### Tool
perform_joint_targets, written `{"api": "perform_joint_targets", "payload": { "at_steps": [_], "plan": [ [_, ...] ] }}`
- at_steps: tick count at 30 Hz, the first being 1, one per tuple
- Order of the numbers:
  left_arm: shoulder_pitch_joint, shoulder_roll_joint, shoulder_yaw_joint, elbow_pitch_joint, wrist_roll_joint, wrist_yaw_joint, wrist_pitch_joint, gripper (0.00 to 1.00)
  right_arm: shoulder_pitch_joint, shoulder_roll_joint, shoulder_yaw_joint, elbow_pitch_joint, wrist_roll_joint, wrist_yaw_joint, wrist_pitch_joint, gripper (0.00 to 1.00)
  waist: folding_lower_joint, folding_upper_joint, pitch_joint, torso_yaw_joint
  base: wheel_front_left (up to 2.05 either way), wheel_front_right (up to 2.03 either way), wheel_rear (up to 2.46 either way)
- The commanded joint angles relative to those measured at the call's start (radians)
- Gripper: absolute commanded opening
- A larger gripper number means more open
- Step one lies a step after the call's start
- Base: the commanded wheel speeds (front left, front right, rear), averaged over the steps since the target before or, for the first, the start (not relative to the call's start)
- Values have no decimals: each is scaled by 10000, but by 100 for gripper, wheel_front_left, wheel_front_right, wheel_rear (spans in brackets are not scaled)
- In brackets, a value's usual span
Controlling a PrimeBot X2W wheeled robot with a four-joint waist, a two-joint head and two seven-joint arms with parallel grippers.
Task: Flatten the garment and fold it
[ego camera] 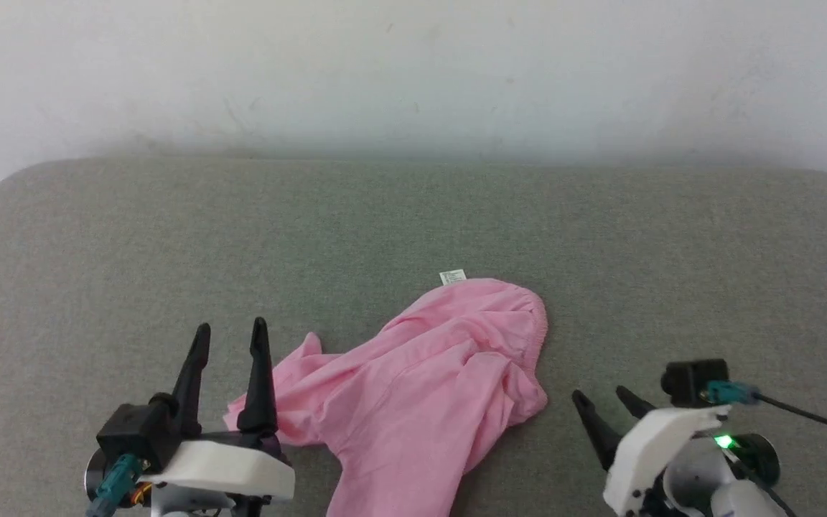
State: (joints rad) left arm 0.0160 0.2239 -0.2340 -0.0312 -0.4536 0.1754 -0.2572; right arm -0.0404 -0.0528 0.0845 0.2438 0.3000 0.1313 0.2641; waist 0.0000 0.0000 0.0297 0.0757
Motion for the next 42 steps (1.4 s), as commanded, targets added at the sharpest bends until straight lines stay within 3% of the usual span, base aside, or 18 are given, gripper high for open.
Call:
{"api": "perform_joint_targets", "payload": {
  "at_steps": [1,8,13,14,15,17,21,25,31,36,41,42],
  "plan": [
    [41,-79,63,-38,121,-115,-44,100,-374,26,139,118,96,-6,83,100,0,0,172,232,0,0,0],
    [-73,-583,446,206,617,-609,-44,100,-2222,-35,1237,2125,434,-6,1532,100,0,0,372,644,0,0,0],
    [-91,-909,679,388,868,-883,-45,100,-2842,-190,1930,3603,841,-6,3153,100,0,0,408,824,0,0,0],
    [-82,-958,727,439,902,-937,-45,100,-2881,-206,2036,3777,968,-6,3384,91,0,0,369,846,0,0,0],
    [-61,-996,777,494,931,-988,-45,100,-2897,-198,2092,3911,1159,-6,3561,45,0,0,321,847,0,0,0],
    [2,-1052,893,587,994,-1059,-45,100,-2971,-277,2310,3971,1293,-6,3638,0,0,0,210,810,0,0,0],
    [170,-1133,1092,706,1086,-1167,-45,100,-3169,-608,2337,3263,1331,-6,2675,0,0,0,-50,645,0,0,0],
    [402,-1168,1257,751,1160,-1223,-45,100,-2722,-1135,1913,1761,876,-6,1898,0,0,0,-350,375,0,0,0],
    [625,-1237,1377,695,1219,-1288,-45,100,-114,-1579,156,-1650,-269,-6,2564,0,0,0,-410,-49,0,0,0],
    [660,-1279,1380,740,1261,-1339,-45,100,2626,-864,-1614,-3514,-1077,-6,3617,0,0,0,-313,-247,0,0,0],
    [641,-1273,1408,857,1299,-1392,-45,100,4182,-128,-2749,-3549,-1170,-6,3851,0,0,0,-283,-328,0,0,0],
    [652,-1269,1422,883,1308,-1388,-45,100,4295,-74,-2768,-3443,-1157,-6,3756,22,0,0,-283,-351,0,0,0]
  ]
}}
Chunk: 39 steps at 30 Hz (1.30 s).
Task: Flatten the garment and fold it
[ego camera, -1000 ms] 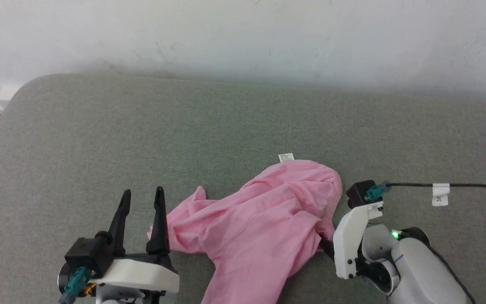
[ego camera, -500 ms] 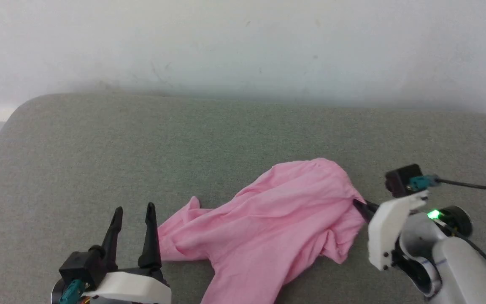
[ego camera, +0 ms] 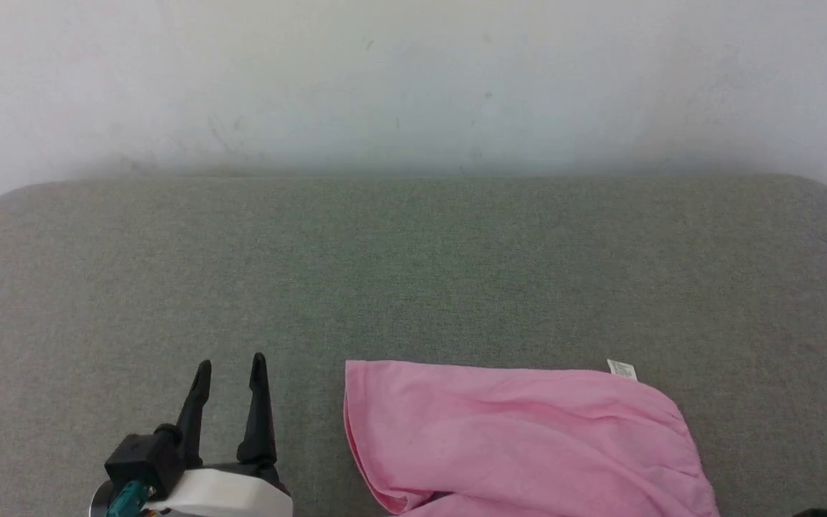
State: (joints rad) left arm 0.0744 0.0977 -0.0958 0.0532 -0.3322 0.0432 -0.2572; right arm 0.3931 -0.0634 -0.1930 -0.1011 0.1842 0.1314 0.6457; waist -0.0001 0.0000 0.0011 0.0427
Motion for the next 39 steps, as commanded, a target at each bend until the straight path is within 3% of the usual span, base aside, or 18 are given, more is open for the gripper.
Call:
{"api": "perform_joint_targets", "payload": {
  "at_steps": [1,2,4,10,17,22,25,31,39],
  "plan": [
    [81,0,43,84,103,-55,-45,100,8,67,39,68,101,-7,-192,95,1,0,4,-41,0,0,0],
    [86,5,52,105,108,-46,-45,100,-54,93,-8,65,237,-7,-523,100,1,0,9,-65,0,0,0],
    [97,19,47,142,123,-34,-43,100,-147,108,-43,37,244,-7,-923,100,1,0,12,-83,0,0,0],
    [127,144,99,274,170,114,46,100,-1037,127,-368,-140,557,-7,-3962,100,1,0,-44,-184,0,0,0],
    [-123,396,-27,354,273,232,865,100,-1713,130,514,-631,-26,-7,-5827,100,1,0,-70,-250,0,0,0],
    [-768,587,-407,631,225,-22,2094,100,-1999,130,1240,-985,-347,-7,-6222,100,1,0,128,-327,0,0,0],
    [-1485,661,-776,1012,97,-405,3069,100,-2141,130,1448,-1144,-408,-7,-6224,100,1,0,420,-337,0,0,0],
    [-3329,862,-1539,2538,-69,-1171,5206,100,-2487,131,1742,-1319,-539,-7,-6072,100,1,0,1066,-488,0,0,0],
    [-4653,1046,-2694,4484,-324,-1632,7691,100,-2795,131,1978,-1005,-457,-7,-6076,100,1,0,1390,-770,0,0,0]
  ]
}}
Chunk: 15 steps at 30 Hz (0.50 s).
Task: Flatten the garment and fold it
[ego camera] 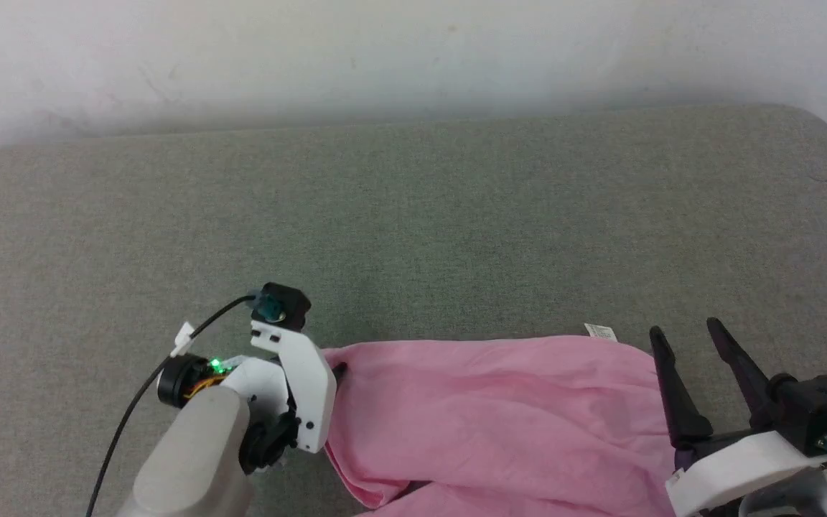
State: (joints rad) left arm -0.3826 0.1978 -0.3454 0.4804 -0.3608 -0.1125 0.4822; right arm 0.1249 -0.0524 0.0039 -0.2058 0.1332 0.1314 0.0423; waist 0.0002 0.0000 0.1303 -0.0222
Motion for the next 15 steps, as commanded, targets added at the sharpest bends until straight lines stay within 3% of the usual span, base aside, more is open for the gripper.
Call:
{"api": "perform_joint_targets", "payload": {
  "at_steps": [1,3,4,5,6,12,15],
  "plan": [
    [-157,116,-475,348,-22,-111,646,100,-118,22,8,72,67,-7,-52,100,-2,0,107,-145,0,0,0],
    [-247,225,-1023,492,-94,-155,1253,100,-119,22,-33,145,118,-7,-53,100,-2,0,115,-180,0,0,0],
    [-268,304,-1356,523,-112,-167,1542,89,-125,22,-42,175,130,-7,-59,100,-2,0,107,-189,0,0,0],
    [-267,406,-1745,514,-158,-172,1796,50,-134,22,-44,210,147,-7,-57,100,-2,0,96,-205,0,0,0],
    [-255,522,-2041,472,-258,-175,1909,1,-143,22,-37,249,186,-7,-35,100,-2,0,87,-229,0,0,0],
    [36,841,-2273,425,-658,-165,1172,0,-298,22,48,1073,912,-7,337,100,-2,0,-89,-233,0,0,0],
    [245,845,-2066,269,-628,124,320,0,-592,-8,-68,1705,1056,-7,632,100,-2,0,-182,-158,0,0,0]
  ]
}}
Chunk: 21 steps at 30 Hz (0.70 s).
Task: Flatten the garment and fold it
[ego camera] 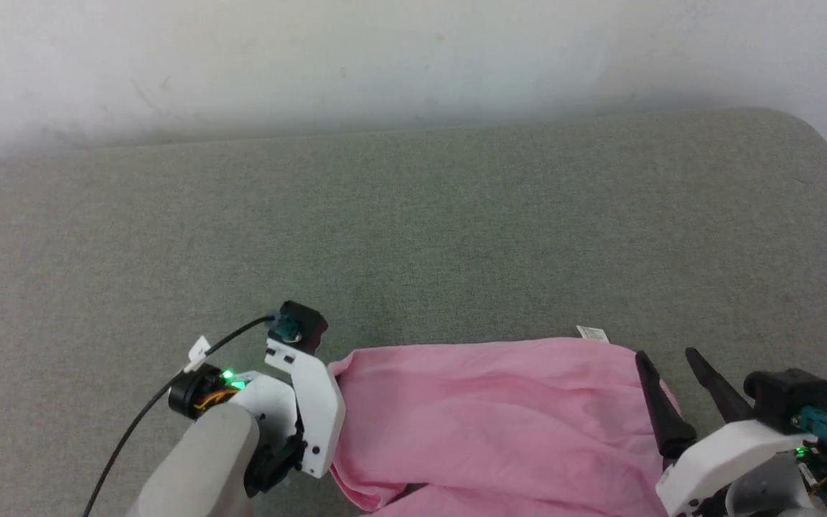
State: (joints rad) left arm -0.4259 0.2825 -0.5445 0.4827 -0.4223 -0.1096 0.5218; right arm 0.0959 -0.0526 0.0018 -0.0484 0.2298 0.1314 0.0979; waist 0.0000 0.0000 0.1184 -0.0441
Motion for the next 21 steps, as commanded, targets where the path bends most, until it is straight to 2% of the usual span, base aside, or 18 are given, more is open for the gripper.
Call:
{"api": "perform_joint_targets", "payload": {
  "at_steps": [1,6,13,16,20,21],
  "plan": [
    [748,-7,34,141,-14,230,-406,0,-440,-83,-96,340,178,-7,210,100,0,0,-93,87,0,0,0],
    [1034,-50,460,-645,-85,676,-1651,0,-1300,-1050,-15,1533,750,-7,1655,100,0,0,-110,344,0,0,0],
    [1149,-49,562,-1784,-93,849,-2196,0,-2682,-2508,1402,3095,1881,-7,4476,100,0,0,2,710,0,0,0],
    [1148,-62,531,-2097,-117,838,-2242,0,-3150,-2870,2049,3767,2237,-7,5047,100,0,0,109,830,0,0,0],
    [1169,-53,514,-2342,-153,861,-2257,0,-3622,-3006,2717,4707,2746,-7,5542,100,0,0,230,891,0,0,0],
    [1184,-43,505,-2379,-159,865,-2253,0,-3711,-3009,2854,4922,2894,-7,5676,69,0,0,253,900,0,0,0]
  ]
}}
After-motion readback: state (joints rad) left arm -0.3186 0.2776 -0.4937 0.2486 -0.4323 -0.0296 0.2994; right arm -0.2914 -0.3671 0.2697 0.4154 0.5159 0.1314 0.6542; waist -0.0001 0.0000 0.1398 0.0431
